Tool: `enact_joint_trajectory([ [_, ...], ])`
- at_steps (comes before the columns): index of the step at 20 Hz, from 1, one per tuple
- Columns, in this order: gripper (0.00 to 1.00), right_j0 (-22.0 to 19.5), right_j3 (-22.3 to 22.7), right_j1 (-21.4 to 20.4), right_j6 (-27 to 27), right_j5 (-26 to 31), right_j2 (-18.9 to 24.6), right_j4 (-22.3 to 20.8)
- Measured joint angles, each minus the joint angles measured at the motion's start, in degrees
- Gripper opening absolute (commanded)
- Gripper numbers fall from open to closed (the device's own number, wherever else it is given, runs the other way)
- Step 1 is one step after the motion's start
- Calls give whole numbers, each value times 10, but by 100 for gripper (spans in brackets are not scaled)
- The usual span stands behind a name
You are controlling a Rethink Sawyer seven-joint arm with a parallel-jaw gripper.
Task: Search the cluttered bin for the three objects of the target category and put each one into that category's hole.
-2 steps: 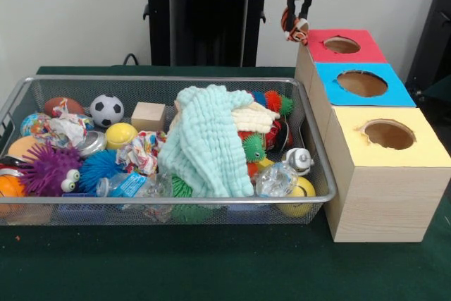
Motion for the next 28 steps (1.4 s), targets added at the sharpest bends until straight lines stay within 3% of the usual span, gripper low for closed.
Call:
enact_joint_trajectory([
  [7, 0, 37, 19, -8, 14, -6, -18, 45],
  [19, 0, 40, 22, -13, 14, -7, -21, 95],
  [28, 0, 61, 8, 18, 14, -6, -33, 124],
])
